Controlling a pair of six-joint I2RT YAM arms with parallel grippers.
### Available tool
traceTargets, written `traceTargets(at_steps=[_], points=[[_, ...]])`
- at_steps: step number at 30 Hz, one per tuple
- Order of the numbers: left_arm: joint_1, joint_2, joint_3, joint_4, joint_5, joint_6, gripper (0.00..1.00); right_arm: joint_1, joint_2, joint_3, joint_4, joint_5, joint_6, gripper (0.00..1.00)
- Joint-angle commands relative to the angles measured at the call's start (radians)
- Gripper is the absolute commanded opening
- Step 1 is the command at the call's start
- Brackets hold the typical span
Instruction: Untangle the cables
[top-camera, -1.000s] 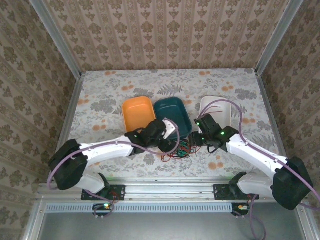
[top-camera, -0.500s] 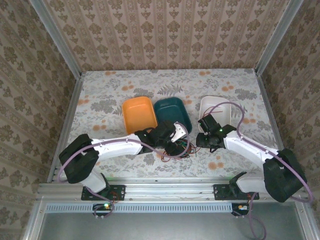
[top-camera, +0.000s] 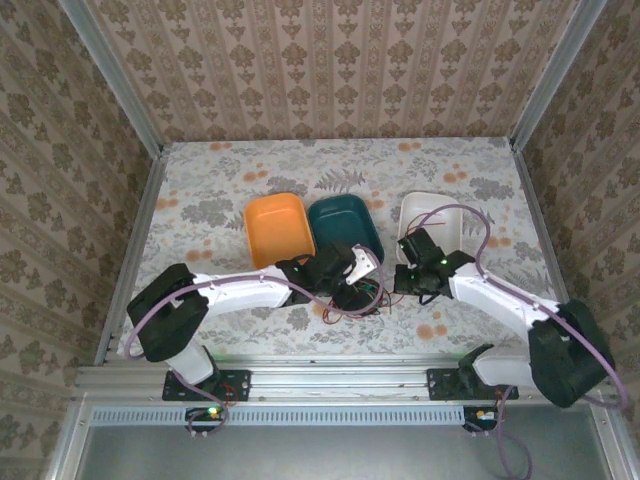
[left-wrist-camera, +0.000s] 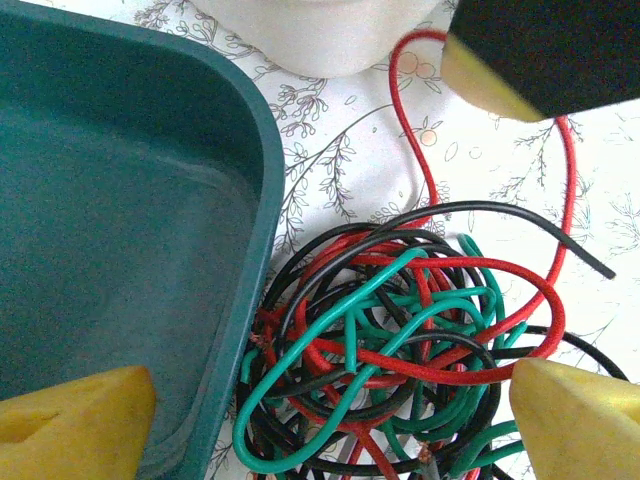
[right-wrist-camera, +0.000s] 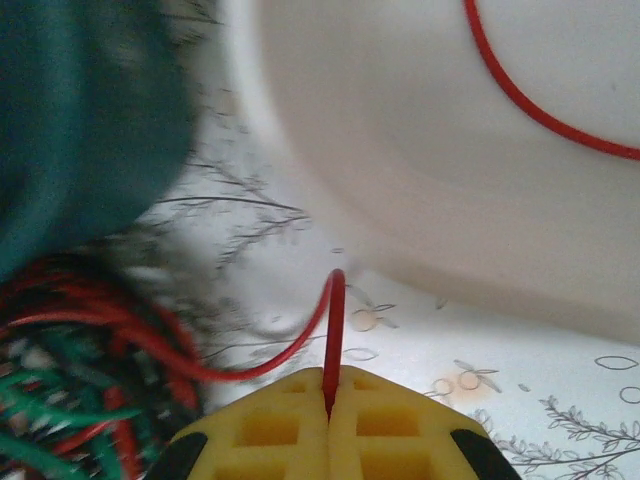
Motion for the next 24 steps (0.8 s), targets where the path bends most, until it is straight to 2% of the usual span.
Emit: traceTargets(at_steps=[1,6,10,14,17,21,24], points=[[-0.004,0.015,0.037,0.012,0.016,0.030,0.92,0.004,-0.121,0.033,-0.004,-0.096,-0.044,0.00],[-0.004,0.022,0.040,0.023,0.019,0.037,0.91,0.002,-0.214,0.103,0.031,-0.109,0.010,0.00],[-0.004,0.048,0.057,0.016,0.017,0.038,0.82,0.002,-0.212,0.177,0.030,-0.084,0.047,0.00],[-0.006,0.064,0.064,0.015,0.009,0.037,0.80,0.002,-0.233,0.225,0.031,-0.025,0.081,0.00],[-0.006,0.067,0.060,0.025,0.000,0.033,0.75,0.000,-0.267,0.244,0.056,0.009,0.111,0.00],[-0.007,0.073,0.056,0.044,-0.005,0.028,0.72,-0.001,-0.298,0.260,0.093,0.013,0.153,0.00],[-0.009,0.078,0.055,0.048,-0.008,0.031,0.65,-0.001,-0.301,0.280,0.088,0.019,0.160,0.00]])
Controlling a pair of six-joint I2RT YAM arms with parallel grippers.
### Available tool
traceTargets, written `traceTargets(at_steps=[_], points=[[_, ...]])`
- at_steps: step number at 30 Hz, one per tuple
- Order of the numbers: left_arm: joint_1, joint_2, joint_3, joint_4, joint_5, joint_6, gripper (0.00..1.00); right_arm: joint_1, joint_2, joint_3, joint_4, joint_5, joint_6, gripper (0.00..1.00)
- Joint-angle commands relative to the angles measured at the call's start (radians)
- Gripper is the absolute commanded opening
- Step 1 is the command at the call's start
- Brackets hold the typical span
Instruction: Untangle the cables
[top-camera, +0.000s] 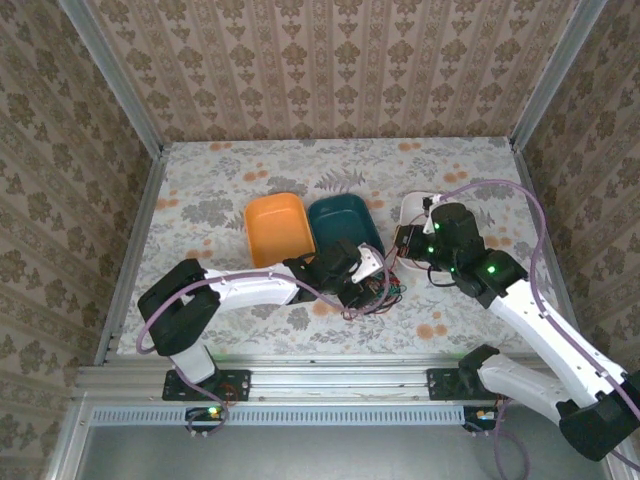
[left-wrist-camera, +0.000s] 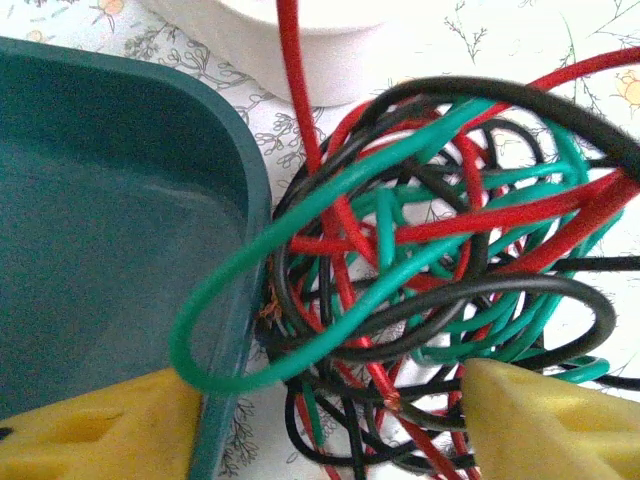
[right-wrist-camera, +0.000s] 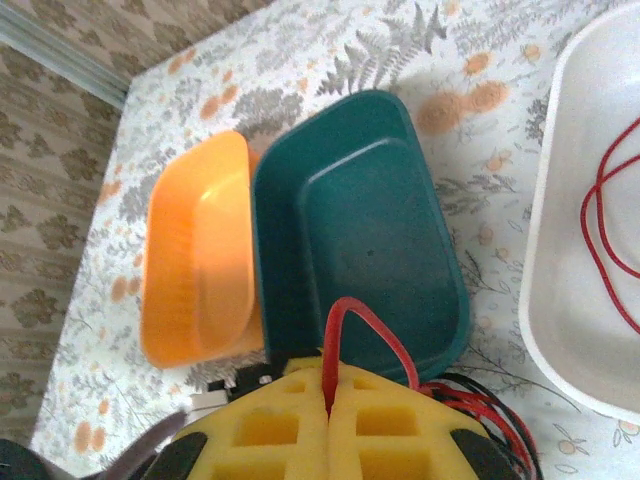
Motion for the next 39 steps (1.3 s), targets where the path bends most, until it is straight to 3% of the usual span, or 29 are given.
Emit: traceTargets(at_steps=[1,9,13,21,33,39], points=[[-0.010,0.020,0.021,0.002,-0.012,0.012,0.61,-0.001,-0.022,0.051,0.055,0.043,0.040,0.00],[-0.009,0.037,0.021,0.011,-0.036,0.009,0.21,-0.005,-0.047,0.096,0.082,0.049,0.049,0.00],[-0.010,0.022,0.007,0.004,-0.049,0.007,0.15,-0.007,-0.067,0.131,0.057,0.105,0.035,0.00],[-0.009,-0.028,-0.054,-0.030,-0.065,-0.004,0.14,-0.016,-0.100,0.183,0.077,0.287,-0.072,0.00],[-0.010,-0.049,-0.067,-0.018,-0.099,-0.014,0.15,-0.101,-0.037,0.314,0.183,0.308,-0.274,0.00],[-0.010,-0.086,-0.023,0.023,-0.138,-0.011,0.38,-0.229,0.049,0.267,0.163,0.255,-0.247,0.00]])
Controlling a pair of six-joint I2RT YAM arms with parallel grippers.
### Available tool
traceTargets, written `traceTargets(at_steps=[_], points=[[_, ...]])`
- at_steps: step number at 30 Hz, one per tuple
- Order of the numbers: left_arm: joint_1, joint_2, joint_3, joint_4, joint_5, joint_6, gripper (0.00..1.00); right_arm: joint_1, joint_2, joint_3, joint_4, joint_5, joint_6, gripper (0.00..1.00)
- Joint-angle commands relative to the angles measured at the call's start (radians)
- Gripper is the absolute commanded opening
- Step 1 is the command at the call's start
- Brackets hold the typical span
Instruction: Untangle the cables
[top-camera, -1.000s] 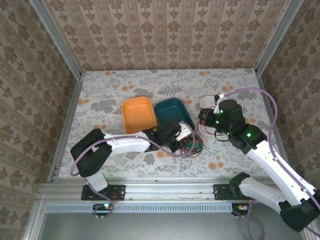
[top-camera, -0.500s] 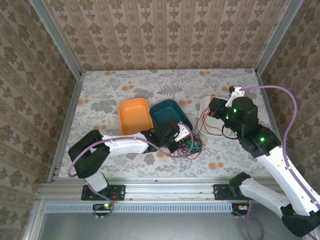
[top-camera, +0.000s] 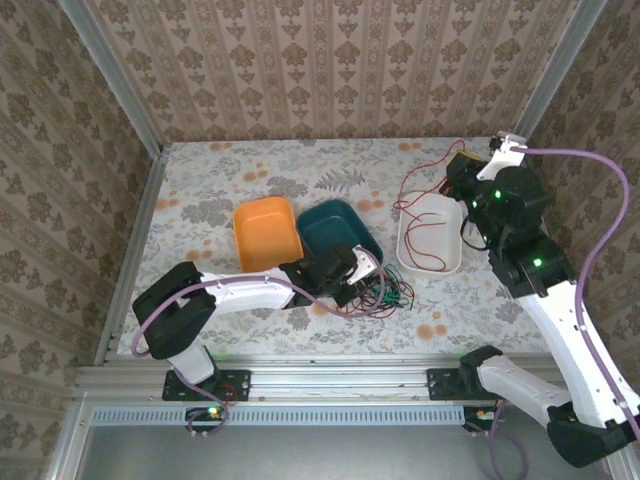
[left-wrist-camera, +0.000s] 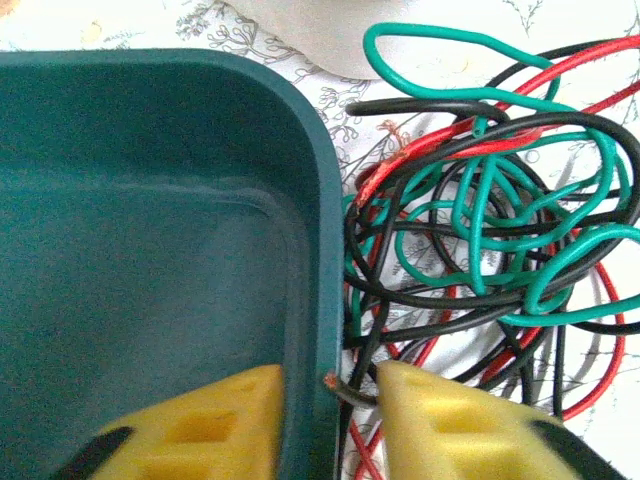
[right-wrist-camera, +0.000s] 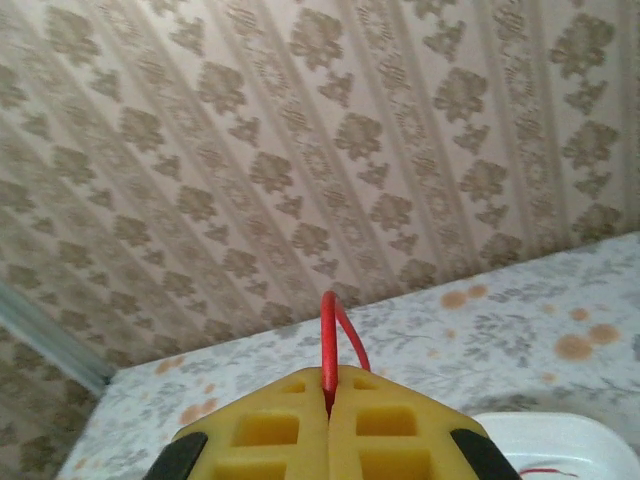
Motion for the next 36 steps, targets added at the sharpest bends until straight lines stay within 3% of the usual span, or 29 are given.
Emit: traceTargets(at_steps=[1,6,9,13,16,25,26,34,36], points=[[-0.003,-0.063,0.039,0.012,-0.054,-0.009,0.39,-0.050,0.049,-0.057,0.015,-0.019,-0.010,0.00],[0.016,-0.149,0.048,0.108,-0.164,-0.047,0.66,-0.078,0.140,-0.169,0.018,0.011,0.009,0.00],[0.061,-0.212,0.028,0.117,-0.282,-0.152,0.78,-0.087,0.199,-0.228,0.024,0.038,0.028,0.00],[0.186,-0.295,-0.022,0.026,-0.358,-0.339,0.82,-0.097,0.323,-0.248,-0.015,0.058,0.051,0.00],[0.252,-0.342,-0.069,-0.035,-0.373,-0.406,0.83,-0.107,0.423,-0.235,-0.071,0.088,0.093,0.00],[0.320,-0.365,-0.074,-0.262,-0.392,-0.515,0.86,-0.146,0.657,-0.184,-0.149,0.054,0.154,0.02],[0.329,-0.360,-0.070,-0.275,-0.389,-0.526,0.86,-0.149,0.664,-0.180,-0.153,0.045,0.158,0.06],[0.376,-0.246,0.011,-0.301,-0.324,-0.481,0.90,-0.149,0.556,-0.155,-0.138,0.044,0.150,0.73],[0.393,-0.210,0.034,-0.312,-0.311,-0.482,0.90,-0.147,0.511,-0.155,-0.135,0.046,0.148,0.82]])
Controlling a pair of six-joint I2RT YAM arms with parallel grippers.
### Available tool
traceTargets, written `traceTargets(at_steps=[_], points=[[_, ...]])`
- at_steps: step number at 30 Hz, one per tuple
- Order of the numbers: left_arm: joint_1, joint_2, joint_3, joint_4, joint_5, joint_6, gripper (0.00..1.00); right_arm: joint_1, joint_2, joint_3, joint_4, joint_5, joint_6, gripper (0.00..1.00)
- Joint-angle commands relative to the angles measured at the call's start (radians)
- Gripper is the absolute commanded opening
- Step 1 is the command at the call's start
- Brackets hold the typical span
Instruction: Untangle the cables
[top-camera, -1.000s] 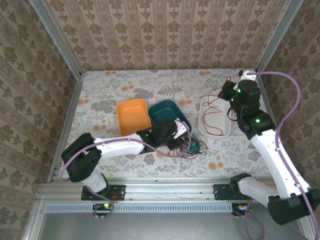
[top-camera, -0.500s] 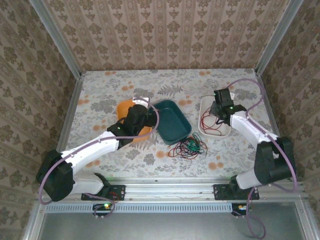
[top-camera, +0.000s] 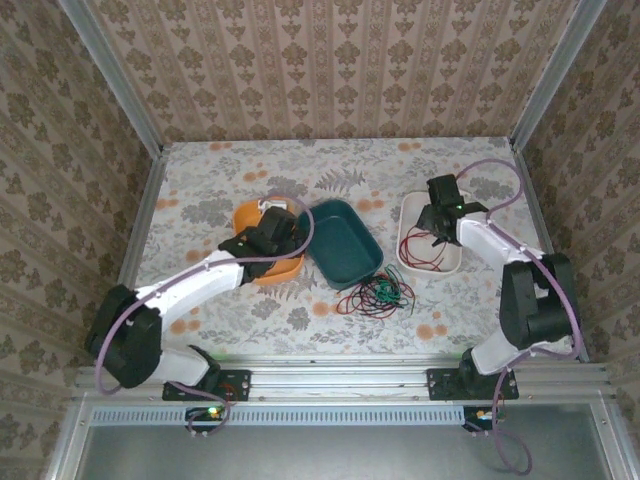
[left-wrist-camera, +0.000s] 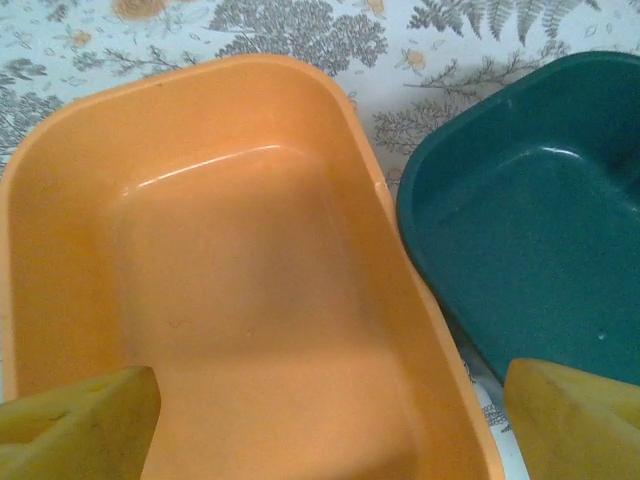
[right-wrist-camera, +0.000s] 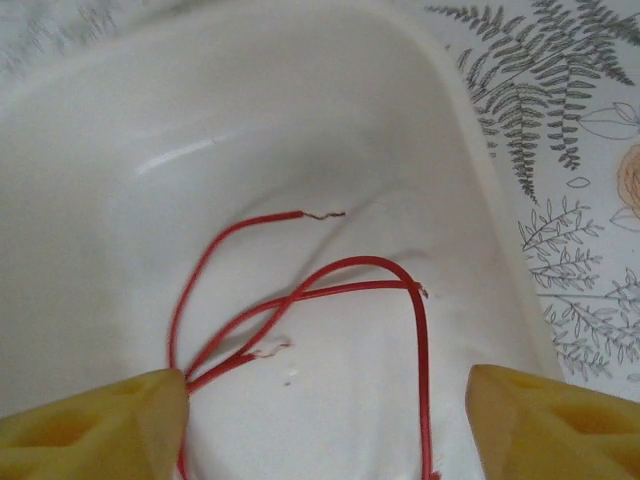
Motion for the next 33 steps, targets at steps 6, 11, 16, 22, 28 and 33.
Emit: traceTargets(at_steps=[6,11,16,22,28,33], points=[[0.054,0.114,0.088,-0.011,0.051,0.006,0.88,0.006,-0.230,0.002,-0.007,0.012,0.007,0.83],[0.069,0.200,0.142,0.010,0.086,0.036,0.81,0.009,-0.319,-0.045,-0.018,-0.035,0.014,0.80],[0.081,0.303,0.218,0.023,0.133,0.068,0.71,0.018,-0.387,-0.092,-0.045,-0.071,0.029,0.79],[0.097,0.468,0.367,-0.025,0.139,0.090,0.51,0.024,-0.450,-0.127,-0.064,-0.124,0.027,0.77],[0.120,0.622,0.567,-0.017,0.163,0.158,0.49,0.027,-0.446,-0.139,-0.108,-0.231,-0.035,0.77],[0.123,0.764,0.797,-0.034,0.185,0.242,0.52,0.007,-0.395,-0.134,-0.188,-0.125,-0.008,0.78]])
